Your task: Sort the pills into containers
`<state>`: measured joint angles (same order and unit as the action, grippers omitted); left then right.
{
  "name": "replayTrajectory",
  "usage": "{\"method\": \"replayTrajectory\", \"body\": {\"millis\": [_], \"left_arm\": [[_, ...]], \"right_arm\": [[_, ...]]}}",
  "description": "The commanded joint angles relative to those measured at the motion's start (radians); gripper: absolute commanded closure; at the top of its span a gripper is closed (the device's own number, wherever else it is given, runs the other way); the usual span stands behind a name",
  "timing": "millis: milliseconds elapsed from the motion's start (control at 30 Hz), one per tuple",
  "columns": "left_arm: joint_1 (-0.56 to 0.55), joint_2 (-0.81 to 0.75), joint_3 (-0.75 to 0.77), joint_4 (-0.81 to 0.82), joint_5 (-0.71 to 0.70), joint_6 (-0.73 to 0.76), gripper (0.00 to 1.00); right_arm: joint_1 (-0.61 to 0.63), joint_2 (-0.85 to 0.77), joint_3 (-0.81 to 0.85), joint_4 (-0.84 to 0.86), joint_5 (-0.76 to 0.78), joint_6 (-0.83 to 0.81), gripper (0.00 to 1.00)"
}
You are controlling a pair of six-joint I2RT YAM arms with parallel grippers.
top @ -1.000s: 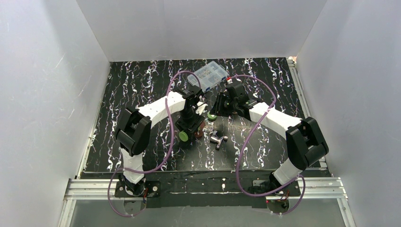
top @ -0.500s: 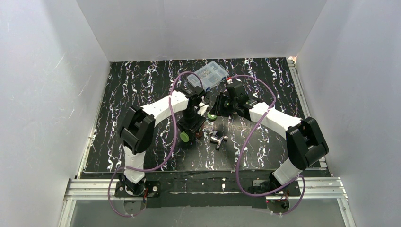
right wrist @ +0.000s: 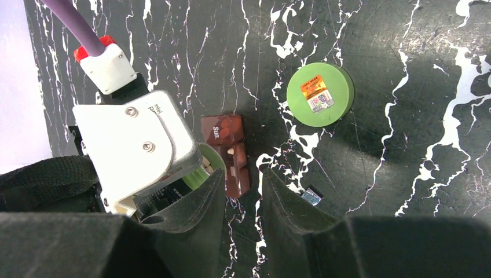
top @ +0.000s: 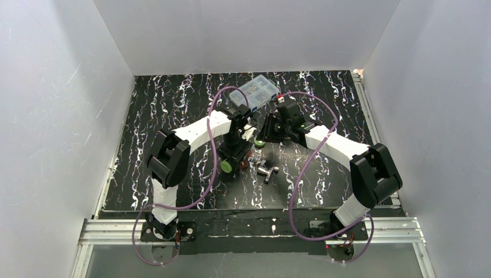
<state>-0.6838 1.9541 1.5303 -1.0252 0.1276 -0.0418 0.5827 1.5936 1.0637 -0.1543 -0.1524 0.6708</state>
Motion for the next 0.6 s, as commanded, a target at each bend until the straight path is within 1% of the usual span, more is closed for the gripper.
{"method": "replayTrajectory", "body": {"millis": [0,400,567], "left_arm": [[-0.003,-0.047,0.035,-0.016,0.006,-0.002,1.00],[-0.003,-0.072,0.014,-0.008,0.011,-0.009,1.00],[0.030,-0.101,-0.053,0.038,0.096,-0.022,1.00]], "right_arm": [[-0.005,-0.035,-0.011,0.031,-0.007,-0.001,0.63],[-0.004,-0.032,-0.013,0.033,-0.009,-0.001,0.63],[-0.004,-0.029,-0.011,0.033,-0.012,-0.003,0.63]]}}
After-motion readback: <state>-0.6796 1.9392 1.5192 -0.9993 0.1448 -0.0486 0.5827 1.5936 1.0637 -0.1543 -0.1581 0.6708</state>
